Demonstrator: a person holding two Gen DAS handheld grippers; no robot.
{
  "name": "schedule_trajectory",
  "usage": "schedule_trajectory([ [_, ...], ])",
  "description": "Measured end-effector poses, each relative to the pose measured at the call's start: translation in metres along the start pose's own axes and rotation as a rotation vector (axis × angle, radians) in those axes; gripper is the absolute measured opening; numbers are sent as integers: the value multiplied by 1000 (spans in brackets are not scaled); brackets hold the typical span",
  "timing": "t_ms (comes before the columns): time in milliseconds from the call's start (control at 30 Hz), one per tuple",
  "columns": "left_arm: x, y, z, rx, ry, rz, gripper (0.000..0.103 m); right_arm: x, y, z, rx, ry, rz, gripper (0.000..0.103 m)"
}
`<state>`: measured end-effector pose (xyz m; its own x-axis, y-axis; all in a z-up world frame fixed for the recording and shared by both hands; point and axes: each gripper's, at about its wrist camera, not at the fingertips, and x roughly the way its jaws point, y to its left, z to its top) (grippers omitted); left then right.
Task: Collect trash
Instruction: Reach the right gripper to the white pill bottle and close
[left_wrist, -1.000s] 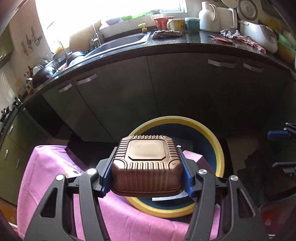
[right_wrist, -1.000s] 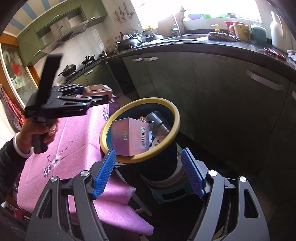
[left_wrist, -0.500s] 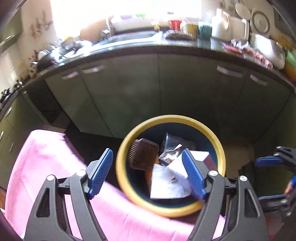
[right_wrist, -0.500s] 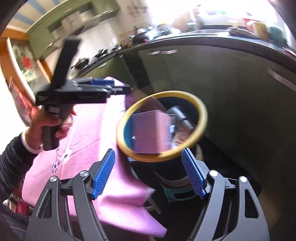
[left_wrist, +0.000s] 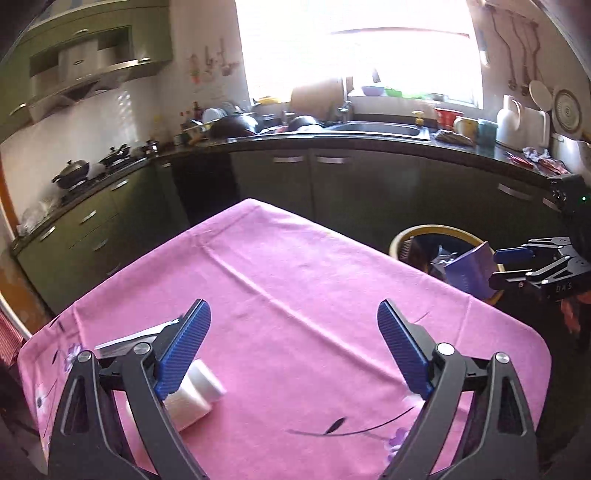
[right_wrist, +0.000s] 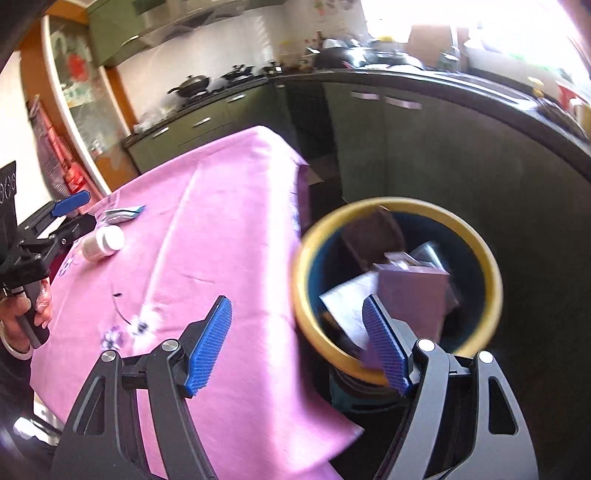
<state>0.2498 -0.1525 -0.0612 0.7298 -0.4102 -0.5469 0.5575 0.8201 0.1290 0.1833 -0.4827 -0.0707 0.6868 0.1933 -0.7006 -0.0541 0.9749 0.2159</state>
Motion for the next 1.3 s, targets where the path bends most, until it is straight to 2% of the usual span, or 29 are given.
schedule_trajectory([
  [200,-25,102,-14,-190,-76,133,89,23,82,35,-164,13,97,74],
  [367,-41,179,-36,-365,-93,324,89,55,174,43,-305,50,227,74],
  [467,-55,209,-47,-468,-104,365,89,80,224,44,-426,81,292,74],
  [600,-63,218,-52,-490,-106,422,90,113,270,55,-584,126,392,77],
  [767,-69,217,-52,-491,-123,448,90,145,309,65,-866,190,391,77],
  [900,-71,218,-51,-491,-132,458,91,171,326,70,-1033,315,405,77],
  [1100,-68,222,-52,-499,-129,462,91,195,341,67,-1126,442,425,74],
  [1167,-68,223,-53,-504,-130,462,91,202,344,62,-1144,472,423,64],
  [1300,-68,225,-54,-511,-129,458,91,212,348,63,-1125,499,437,59],
])
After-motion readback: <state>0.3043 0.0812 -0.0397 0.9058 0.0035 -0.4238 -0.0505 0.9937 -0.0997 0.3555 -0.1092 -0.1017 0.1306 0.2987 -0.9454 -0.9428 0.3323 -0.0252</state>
